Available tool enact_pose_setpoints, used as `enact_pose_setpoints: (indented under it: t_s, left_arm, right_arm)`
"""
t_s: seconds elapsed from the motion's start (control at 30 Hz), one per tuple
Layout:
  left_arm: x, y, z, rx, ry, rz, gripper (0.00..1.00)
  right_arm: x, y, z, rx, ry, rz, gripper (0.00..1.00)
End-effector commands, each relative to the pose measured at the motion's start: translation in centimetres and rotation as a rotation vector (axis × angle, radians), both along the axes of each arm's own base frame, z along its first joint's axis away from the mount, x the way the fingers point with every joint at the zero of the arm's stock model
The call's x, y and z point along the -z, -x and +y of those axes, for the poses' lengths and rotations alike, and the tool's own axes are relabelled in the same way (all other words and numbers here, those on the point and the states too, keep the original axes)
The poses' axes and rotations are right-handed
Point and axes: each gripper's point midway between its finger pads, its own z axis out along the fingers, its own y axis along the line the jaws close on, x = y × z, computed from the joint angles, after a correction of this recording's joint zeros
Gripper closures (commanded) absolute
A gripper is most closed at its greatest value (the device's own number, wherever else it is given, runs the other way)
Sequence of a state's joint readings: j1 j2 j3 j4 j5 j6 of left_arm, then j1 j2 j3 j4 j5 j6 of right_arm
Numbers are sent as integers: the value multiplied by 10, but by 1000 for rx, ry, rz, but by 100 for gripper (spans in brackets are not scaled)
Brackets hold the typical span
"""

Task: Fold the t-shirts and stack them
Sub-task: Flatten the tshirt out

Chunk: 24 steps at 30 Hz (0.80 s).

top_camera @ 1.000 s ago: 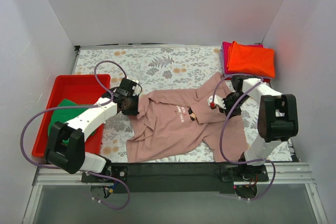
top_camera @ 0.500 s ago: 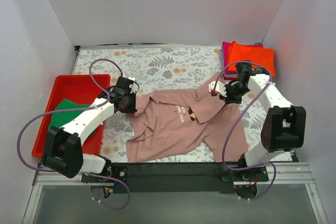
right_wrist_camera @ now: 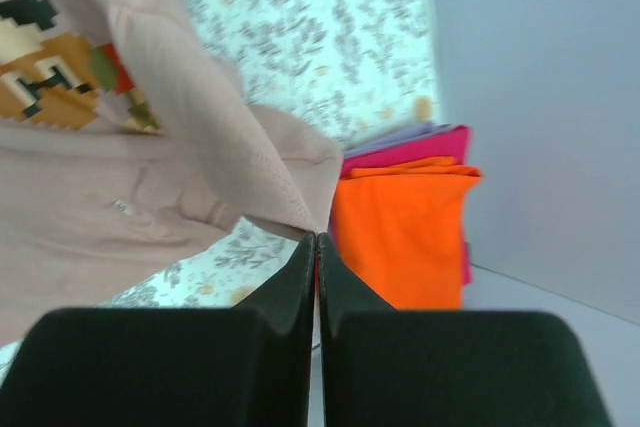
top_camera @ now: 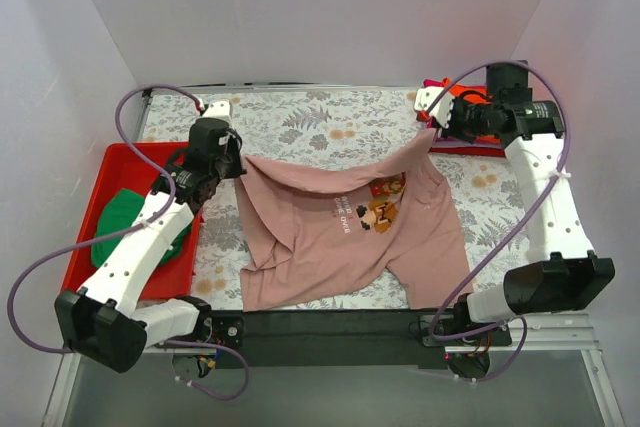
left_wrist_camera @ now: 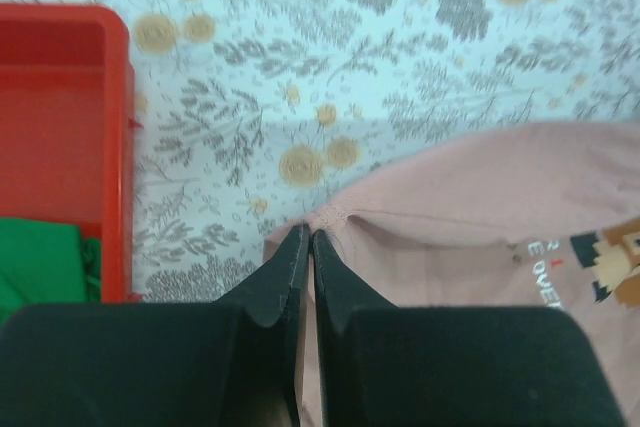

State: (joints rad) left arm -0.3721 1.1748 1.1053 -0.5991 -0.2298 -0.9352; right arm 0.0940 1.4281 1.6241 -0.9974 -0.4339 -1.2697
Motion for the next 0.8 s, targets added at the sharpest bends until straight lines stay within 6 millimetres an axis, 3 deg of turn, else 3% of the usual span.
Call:
enact_pose_setpoints:
  t_s: [0.0, 0.17, 0.23, 0.27, 0.33, 0.37, 0.43, 0.47, 0.5, 0.6, 0.67, 0.7, 0.77]
  left_arm:
    - [-62, -10, 17, -73, -3, -187, 100]
    - [-120, -2, 23, -82, 41, -346, 100]
    - [-140, 2, 22, -67, 68, -406, 100]
    - [-149, 5, 21, -55, 74, -431, 100]
    - [-179, 15, 18, -18, 115, -512, 100]
    - [-191, 20, 11, 27, 144, -540, 100]
    - [-224, 33, 9, 60, 185, -617, 100]
    - [-234, 37, 3, 96, 205, -638, 100]
    - [-254, 46, 3, 113, 225, -683, 100]
    - [-281, 60, -7, 197, 266, -745, 100]
    - [-304, 74, -10, 238, 291, -807, 100]
    - [-310, 84, -20, 313, 309, -826, 100]
    - [-332, 104, -22, 374, 329, -909, 100]
  right_arm:
    - [-73, 7, 7, 36, -102, -158, 99]
    - [-159, 13, 4, 69, -156, -394, 99]
    - [-186, 21, 0, 97, -181, -466, 99]
    - [-209, 25, -1, 105, -198, -535, 99]
    - [-241, 37, -7, 146, -242, -621, 99]
    - [-267, 46, -9, 150, -264, -702, 99]
    - [-297, 64, -13, 178, -311, -780, 99]
    - [-328, 82, -17, 182, -338, -875, 99]
    - [-342, 90, -22, 205, -351, -918, 99]
    - [-393, 132, -32, 233, -422, -1082, 99]
    - [-412, 153, -36, 241, -463, -1141, 99]
    - [-430, 176, -40, 244, -490, -1211, 99]
    - [-445, 198, -44, 246, -521, -1275, 99]
